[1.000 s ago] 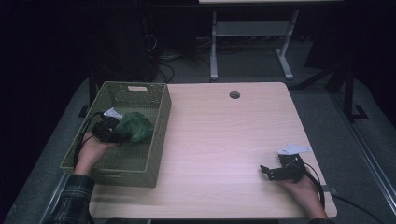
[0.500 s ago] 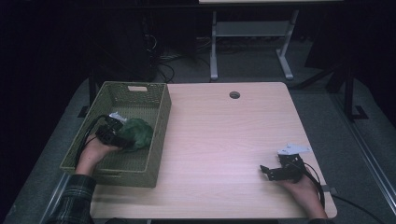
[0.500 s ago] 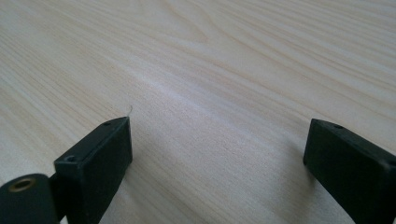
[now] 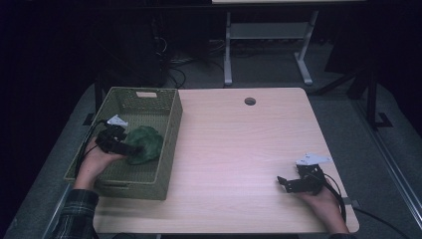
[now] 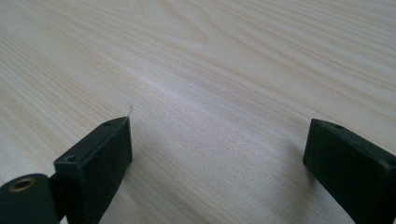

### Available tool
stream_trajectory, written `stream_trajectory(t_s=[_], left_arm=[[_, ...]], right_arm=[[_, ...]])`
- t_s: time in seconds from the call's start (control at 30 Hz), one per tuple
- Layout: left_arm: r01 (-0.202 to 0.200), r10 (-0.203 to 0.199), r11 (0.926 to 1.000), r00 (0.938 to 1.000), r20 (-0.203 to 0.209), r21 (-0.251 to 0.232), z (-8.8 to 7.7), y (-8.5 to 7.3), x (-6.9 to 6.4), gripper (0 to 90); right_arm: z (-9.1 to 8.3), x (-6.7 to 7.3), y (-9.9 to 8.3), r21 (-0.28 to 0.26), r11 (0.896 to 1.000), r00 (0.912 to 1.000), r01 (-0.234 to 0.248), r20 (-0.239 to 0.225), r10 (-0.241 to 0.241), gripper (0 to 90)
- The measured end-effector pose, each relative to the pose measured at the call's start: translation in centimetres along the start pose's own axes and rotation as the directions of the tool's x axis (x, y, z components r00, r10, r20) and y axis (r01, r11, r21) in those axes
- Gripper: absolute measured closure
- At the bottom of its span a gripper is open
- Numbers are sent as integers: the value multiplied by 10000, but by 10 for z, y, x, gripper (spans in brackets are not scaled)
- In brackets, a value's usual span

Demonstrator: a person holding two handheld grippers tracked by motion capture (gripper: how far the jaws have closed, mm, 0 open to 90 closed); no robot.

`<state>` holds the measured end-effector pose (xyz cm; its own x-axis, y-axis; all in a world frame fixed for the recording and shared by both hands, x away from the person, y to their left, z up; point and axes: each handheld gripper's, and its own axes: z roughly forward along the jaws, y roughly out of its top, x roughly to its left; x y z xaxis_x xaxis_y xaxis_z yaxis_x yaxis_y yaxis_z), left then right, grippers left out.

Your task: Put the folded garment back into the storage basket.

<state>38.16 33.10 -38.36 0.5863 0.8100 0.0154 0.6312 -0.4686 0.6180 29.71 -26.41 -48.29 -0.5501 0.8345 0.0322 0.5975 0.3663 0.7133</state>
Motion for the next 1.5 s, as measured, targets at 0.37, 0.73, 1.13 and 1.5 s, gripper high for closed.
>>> stream_trajectory(t_s=[0.37,0.73,1.13,1.5], left_arm=[[161,-117,9931,9992,383,-1161,-13,12,-14,154],[-132,336,9760,9953,904,-2174,-28,35,-55,154],[-486,1012,9556,9804,1690,-2905,-22,60,-105,154],[-915,1637,9543,9564,2419,-2844,9,80,-157,154]], right_arm=[[0,0,0,-9,10000,10000,30,21,-30,77],[0,0,0,-6,10000,10000,23,10,-23,76],[0,1,-1,-16,10000,10000,23,35,-23,77],[0,1,-1,-19,10000,10000,22,36,-22,77]])
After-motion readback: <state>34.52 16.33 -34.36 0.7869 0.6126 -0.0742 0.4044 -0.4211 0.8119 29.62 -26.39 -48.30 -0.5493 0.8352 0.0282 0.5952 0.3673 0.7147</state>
